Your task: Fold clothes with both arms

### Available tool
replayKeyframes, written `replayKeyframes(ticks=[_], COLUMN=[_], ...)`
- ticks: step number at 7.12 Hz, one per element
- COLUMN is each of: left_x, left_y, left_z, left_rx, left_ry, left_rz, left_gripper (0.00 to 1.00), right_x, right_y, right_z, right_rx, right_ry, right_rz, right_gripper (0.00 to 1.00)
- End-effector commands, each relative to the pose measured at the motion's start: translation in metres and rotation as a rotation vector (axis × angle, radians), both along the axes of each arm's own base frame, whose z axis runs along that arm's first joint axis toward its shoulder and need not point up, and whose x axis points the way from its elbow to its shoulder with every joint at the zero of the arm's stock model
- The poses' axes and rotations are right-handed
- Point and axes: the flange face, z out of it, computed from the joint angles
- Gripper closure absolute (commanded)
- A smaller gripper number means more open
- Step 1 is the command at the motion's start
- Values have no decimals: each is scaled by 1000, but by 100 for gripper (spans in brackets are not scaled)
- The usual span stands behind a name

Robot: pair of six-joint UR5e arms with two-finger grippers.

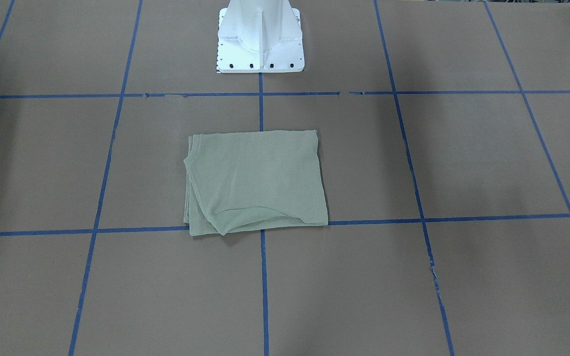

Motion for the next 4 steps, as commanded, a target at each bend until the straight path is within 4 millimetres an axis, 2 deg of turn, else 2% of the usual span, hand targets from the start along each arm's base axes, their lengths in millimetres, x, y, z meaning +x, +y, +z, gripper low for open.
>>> replayKeyframes(ticks=[1,2,4], left_x=[0,0,0], left_y=[1,1,15], left_z=[5,6,16], left_rx=[-12,-13,-38], left_ry=[0,-2,-3], left_rz=[-1,0,1], left_gripper=[0,0,0], right_x=[0,0,0], right_y=[0,0,4], right_z=[1,1,5], right_rx=[-6,-12,-26], right_ry=[4,2,-9], right_rz=[3,9,12], right_gripper=[0,0,0])
